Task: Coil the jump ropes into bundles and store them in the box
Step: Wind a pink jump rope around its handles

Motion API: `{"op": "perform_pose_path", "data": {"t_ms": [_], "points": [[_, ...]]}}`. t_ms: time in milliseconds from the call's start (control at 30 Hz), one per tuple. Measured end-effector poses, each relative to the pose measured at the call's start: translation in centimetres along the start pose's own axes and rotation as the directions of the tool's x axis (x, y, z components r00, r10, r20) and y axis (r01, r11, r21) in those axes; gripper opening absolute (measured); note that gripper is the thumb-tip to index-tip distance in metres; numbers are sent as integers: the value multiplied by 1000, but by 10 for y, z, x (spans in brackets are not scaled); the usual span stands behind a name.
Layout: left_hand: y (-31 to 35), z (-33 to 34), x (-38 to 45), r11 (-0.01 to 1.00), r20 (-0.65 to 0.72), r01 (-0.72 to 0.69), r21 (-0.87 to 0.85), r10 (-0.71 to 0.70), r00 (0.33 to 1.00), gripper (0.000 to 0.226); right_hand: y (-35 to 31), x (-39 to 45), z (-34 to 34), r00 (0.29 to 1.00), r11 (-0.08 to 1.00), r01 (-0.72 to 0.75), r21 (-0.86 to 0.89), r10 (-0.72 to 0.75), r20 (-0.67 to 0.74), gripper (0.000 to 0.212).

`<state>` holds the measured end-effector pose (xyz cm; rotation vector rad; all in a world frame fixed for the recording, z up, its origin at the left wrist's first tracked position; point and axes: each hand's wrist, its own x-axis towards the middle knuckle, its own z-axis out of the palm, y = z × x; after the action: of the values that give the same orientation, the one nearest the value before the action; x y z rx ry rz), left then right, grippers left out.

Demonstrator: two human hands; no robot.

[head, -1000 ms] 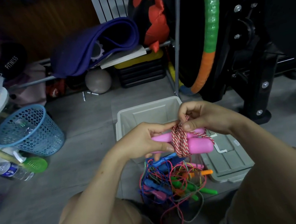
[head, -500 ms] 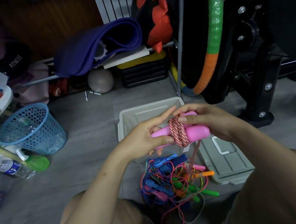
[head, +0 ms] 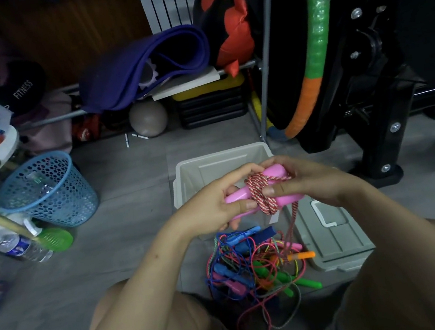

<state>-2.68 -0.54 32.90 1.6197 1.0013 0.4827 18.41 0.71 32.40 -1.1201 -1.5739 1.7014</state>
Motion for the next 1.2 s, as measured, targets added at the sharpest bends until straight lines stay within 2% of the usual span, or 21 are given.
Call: {"op": "perform_pose_path", "data": {"t_ms": [133,267,300,400,533,600,667,733,767,900,967,1200], "points": [[-1,-4,2,1000,-76,2,-20,-3,997,52,6,5,7,996,998,30,51,-25,-85,55],[-3,-4,2,999,-109,-19,-46,14,994,50,9,6,13,993,990,56,129,-42,-109,37],[-4,-5,1,998,-118,-22,-56,15,993,49,12,9,14,991,989,67,132,-51,-125,38],[-4,-5,1,996,-136,-24,-82,13,991,46,15,11,25,983,980,68,189,-34,-180,63],[-1,-4,2,989,-138,-43,-143,23,990,47,20,14,33,975,955,129,266,-72,-212,61],[-3,-6,2,992,-103,-18,-125,5,995,58,19,12,34,973,974,127,185,-86,-213,62],[-5,-6,1,993,-86,0,-119,-10,996,64,16,8,32,976,988,119,102,-98,-195,47],[-5,-6,1,989,-104,-18,-144,3,995,56,13,4,30,976,996,90,17,-85,-202,26],[-5,-6,2,988,-127,-25,-152,6,992,51,11,3,30,976,997,69,-35,-75,-207,24],[-8,-5,5,991,-225,-31,-130,0,974,42,11,2,33,956,949,-37,-314,-58,-288,44],[-10,-4,6,990,-252,-35,-134,0,968,42,14,3,35,938,919,-71,-388,-71,-340,51],[-12,5,16,990,-365,-46,-132,-5,931,49,16,7,39,886,979,-16,-205,-81,-457,39]]}}
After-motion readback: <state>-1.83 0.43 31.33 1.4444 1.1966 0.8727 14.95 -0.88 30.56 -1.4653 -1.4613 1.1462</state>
